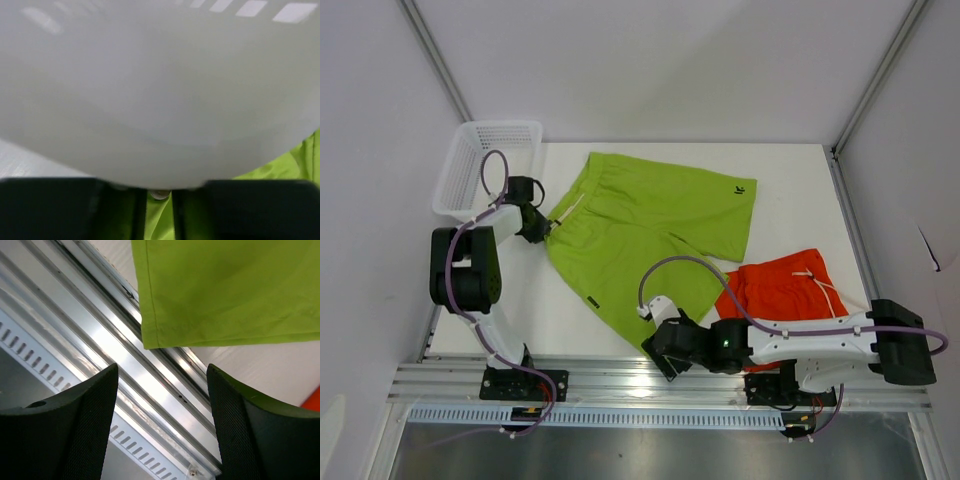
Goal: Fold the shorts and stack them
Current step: Fold the shorts
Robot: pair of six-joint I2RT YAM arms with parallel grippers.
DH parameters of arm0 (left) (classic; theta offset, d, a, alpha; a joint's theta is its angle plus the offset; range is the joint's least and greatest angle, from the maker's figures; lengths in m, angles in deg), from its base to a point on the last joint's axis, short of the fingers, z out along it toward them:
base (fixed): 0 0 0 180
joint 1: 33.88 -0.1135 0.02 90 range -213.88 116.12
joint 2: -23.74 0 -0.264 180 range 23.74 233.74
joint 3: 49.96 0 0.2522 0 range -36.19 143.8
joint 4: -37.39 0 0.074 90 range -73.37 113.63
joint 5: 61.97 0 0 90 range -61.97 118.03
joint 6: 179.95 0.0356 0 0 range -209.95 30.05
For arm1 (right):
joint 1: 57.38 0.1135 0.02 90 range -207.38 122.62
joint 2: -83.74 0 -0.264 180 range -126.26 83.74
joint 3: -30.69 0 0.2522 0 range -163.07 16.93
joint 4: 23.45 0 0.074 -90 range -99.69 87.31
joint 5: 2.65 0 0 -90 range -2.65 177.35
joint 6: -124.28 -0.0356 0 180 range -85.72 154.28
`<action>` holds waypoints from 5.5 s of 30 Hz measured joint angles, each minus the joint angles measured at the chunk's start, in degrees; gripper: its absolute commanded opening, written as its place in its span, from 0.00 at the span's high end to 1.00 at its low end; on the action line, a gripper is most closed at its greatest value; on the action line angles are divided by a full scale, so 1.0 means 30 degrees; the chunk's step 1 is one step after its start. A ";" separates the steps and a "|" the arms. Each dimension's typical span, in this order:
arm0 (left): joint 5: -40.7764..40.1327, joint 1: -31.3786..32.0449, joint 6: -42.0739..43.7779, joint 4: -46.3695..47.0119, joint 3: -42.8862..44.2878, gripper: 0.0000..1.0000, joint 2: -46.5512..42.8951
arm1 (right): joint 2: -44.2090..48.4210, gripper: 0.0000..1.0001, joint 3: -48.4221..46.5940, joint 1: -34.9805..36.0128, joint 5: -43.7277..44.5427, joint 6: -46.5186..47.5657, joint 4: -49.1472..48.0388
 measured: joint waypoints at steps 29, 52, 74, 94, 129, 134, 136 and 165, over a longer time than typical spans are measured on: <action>-0.0612 0.0321 0.0248 0.0102 -0.0109 1.00 -0.0102 | -0.6696 0.46 -0.1785 0.1209 0.2455 0.2849 -0.0729; 0.0328 0.1151 0.0794 -0.2040 -0.3599 1.00 -0.5144 | -0.1523 1.00 -0.1239 0.4452 0.2113 0.3045 0.1013; 0.4262 -0.3490 -0.2484 -0.8867 -0.2310 1.00 -1.0469 | 0.4146 1.00 -0.6776 -0.1953 0.4714 0.2732 0.7570; 0.7737 -0.3490 -0.7031 -1.0280 0.3687 1.00 -0.6215 | 0.0539 1.00 -1.2590 -1.6160 -0.3475 0.9486 0.6229; 0.8065 -0.3053 -0.9522 -1.1030 1.0564 1.00 0.1625 | -1.2415 1.00 -2.1136 -2.4188 -1.2721 1.0324 0.4255; 0.7774 -0.2346 -0.9500 -1.0659 1.0637 1.00 0.1545 | -1.2568 1.00 -2.0757 -2.4851 -1.3231 1.0265 0.4000; 0.7723 -0.2127 -0.9500 -1.0171 1.0010 1.00 0.1144 | -1.2167 1.00 -2.0123 -2.4961 -1.3457 1.0265 0.3636; 0.7716 -0.2805 -0.8918 -1.0994 -0.0051 1.00 -1.2830 | 0.6142 1.00 -1.0907 -2.2389 -1.4171 0.8269 0.5391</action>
